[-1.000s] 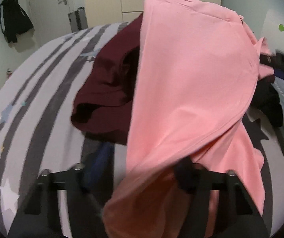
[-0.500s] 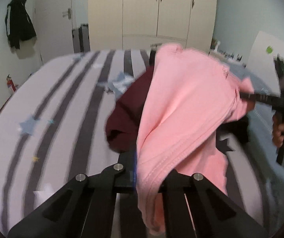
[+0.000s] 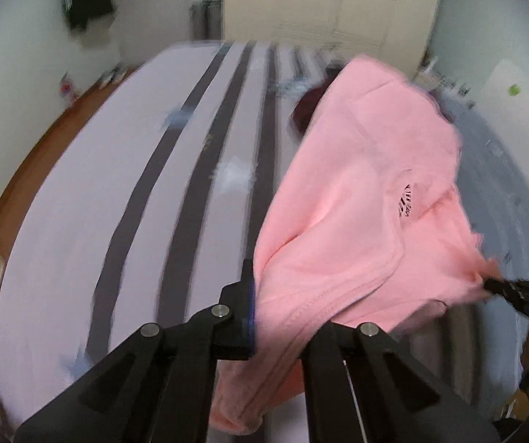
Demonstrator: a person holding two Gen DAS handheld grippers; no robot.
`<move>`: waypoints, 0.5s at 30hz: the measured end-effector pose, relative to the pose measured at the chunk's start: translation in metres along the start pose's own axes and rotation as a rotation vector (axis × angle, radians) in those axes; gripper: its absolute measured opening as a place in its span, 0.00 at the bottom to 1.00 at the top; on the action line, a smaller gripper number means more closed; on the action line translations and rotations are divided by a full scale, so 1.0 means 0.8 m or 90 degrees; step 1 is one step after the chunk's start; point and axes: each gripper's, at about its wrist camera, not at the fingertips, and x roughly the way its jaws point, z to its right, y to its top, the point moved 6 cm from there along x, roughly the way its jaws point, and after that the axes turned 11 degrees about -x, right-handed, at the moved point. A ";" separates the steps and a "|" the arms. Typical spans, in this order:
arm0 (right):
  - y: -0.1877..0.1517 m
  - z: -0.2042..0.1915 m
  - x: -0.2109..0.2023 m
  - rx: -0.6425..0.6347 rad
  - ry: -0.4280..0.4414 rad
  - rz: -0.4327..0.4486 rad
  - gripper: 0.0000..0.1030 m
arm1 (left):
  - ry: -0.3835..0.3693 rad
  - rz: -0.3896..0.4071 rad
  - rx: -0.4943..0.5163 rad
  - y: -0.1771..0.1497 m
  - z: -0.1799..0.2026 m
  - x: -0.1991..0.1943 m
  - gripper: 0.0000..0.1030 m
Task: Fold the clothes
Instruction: 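Grasp the pink T-shirt with the right tool while the left tool grasps it too, then lift the pink T-shirt off the pile with both tools, pulling it apart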
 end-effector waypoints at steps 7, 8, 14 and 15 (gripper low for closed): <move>-0.070 -0.105 0.017 -0.051 -0.023 -0.086 0.13 | 0.069 0.006 0.014 -0.037 -0.056 0.009 0.32; -0.059 -0.103 0.012 -0.054 -0.029 -0.079 0.17 | 0.064 0.016 0.015 -0.035 -0.052 0.002 0.39; 0.005 -0.086 -0.029 -0.087 -0.084 -0.013 0.33 | 0.030 0.053 0.036 -0.027 -0.028 -0.034 0.44; 0.016 -0.084 -0.034 -0.087 -0.092 0.000 0.39 | 0.025 0.055 0.038 -0.027 -0.027 -0.038 0.49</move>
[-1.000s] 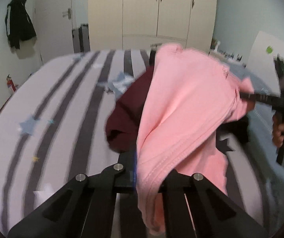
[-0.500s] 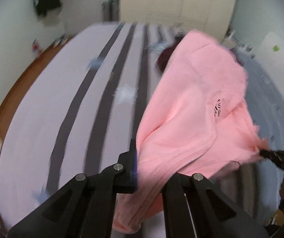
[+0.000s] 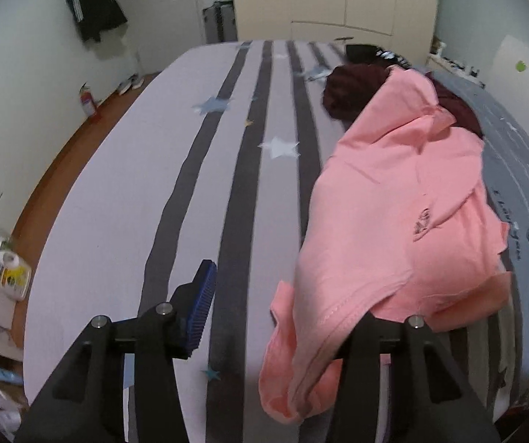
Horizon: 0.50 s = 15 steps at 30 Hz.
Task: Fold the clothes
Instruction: 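Lift the pink T-shirt off the pile with both tools, pulling it apart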
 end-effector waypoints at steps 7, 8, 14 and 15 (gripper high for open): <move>0.076 0.036 0.107 -0.013 0.026 0.000 0.44 | 0.068 -0.062 -0.072 -0.035 -0.039 0.047 0.51; 0.087 0.040 0.131 -0.025 0.030 -0.004 0.44 | 0.074 -0.065 -0.085 -0.039 -0.042 0.051 0.51; 0.142 0.089 0.252 -0.020 0.047 -0.046 0.44 | 0.109 -0.084 -0.152 -0.073 -0.035 0.059 0.51; 0.146 0.098 0.268 -0.012 0.055 -0.062 0.44 | 0.112 -0.088 -0.163 -0.081 -0.031 0.058 0.51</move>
